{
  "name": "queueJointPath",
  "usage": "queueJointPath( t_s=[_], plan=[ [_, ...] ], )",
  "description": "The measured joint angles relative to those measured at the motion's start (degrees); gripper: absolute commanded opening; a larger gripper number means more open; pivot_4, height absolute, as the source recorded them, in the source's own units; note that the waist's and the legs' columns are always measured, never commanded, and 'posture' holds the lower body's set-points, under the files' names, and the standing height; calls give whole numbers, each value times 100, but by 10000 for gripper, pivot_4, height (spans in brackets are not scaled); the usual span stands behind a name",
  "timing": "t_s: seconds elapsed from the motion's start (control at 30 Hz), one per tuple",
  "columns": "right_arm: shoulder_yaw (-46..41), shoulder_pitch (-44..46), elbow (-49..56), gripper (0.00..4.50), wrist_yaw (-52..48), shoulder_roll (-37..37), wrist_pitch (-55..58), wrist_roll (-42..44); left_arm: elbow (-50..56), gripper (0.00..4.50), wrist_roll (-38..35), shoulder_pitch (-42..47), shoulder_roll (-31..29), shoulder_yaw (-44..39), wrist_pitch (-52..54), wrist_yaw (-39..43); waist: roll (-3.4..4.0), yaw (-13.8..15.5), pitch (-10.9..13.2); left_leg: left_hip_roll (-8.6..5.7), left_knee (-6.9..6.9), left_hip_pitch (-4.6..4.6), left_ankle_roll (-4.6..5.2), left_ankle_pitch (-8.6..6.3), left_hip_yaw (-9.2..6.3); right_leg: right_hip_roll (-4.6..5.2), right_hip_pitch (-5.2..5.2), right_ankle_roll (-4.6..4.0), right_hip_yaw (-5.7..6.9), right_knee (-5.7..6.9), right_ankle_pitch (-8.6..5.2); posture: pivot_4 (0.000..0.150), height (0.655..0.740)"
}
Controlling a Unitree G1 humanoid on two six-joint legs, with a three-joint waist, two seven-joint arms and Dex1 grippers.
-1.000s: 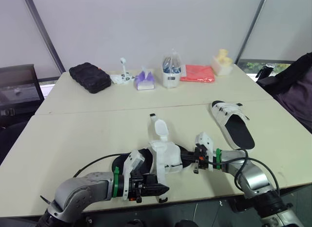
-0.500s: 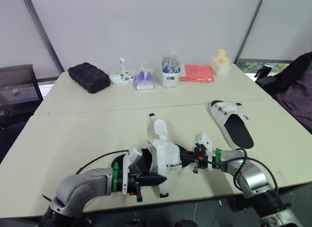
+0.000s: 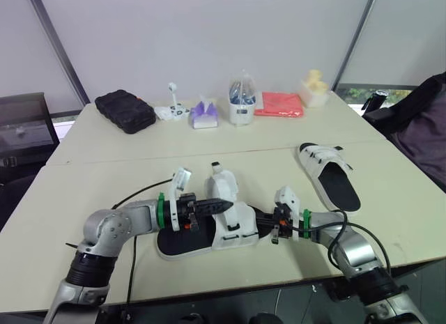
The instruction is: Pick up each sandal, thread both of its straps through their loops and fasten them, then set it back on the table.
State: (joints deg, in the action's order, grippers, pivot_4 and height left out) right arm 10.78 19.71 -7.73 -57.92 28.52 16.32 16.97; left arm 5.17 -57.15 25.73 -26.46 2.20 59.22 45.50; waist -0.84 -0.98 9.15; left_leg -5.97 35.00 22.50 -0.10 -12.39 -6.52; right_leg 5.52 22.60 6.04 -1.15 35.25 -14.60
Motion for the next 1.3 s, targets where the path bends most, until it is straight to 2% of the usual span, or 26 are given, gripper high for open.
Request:
queueJointPath(
  t_s=[0.43,0.63,0.93,1.0,1.07,1.17,1.27,1.3],
  plan=[
    [-45,-63,23,0,137,-87,-44,-29,120,710,274,4,-221,157,136,441,0,11,0,0,-5,1,-2,-1,-2,2,1,0,-1,-2,-1,1500,7400],
    [-57,-65,21,0,184,-130,-44,-36,280,710,923,-144,-283,518,-330,534,0,10,0,2,-7,1,-2,-2,-2,2,2,-1,-2,-3,-2,1500,7400],
    [-58,-71,24,0,188,-145,-49,-36,734,710,1354,-243,-451,783,-764,819,0,10,0,3,-20,1,-3,-2,-2,2,5,-1,-3,-9,-2,1500,7400],
    [-60,-71,23,0,188,-146,-54,-36,745,6251,1380,-351,-437,816,-752,825,0,10,0,4,-21,3,-3,-2,-2,2,8,-1,-3,-9,-2,1500,7400],
    [-66,-75,23,0,188,-146,-55,-36,756,13909,1366,-415,-411,799,-744,809,-1,17,1,4,-21,3,-3,-2,-3,2,8,-1,-3,-9,-2,1500,7400],
    [-71,-81,23,0,190,-147,-57,-36,916,30428,1270,-496,-366,717,-733,772,-1,17,1,4,-20,4,-3,-2,-2,2,7,-1,-3,-10,-3,1500,7400],
    [-70,-82,24,0,192,-150,-59,-37,1026,44772,1290,-630,-321,640,-805,651,0,17,1,4,-22,4,-3,-2,-2,2,7,-1,-4,-11,-3,1500,7400],
    [-70,-80,24,0,192,-150,-59,-38,1052,44772,1289,-690,-272,608,-824,593,0,18,1,5,-21,4,-3,-2,-2,2,7,-1,-4,-11,-3,1500,7400]
  ],
)
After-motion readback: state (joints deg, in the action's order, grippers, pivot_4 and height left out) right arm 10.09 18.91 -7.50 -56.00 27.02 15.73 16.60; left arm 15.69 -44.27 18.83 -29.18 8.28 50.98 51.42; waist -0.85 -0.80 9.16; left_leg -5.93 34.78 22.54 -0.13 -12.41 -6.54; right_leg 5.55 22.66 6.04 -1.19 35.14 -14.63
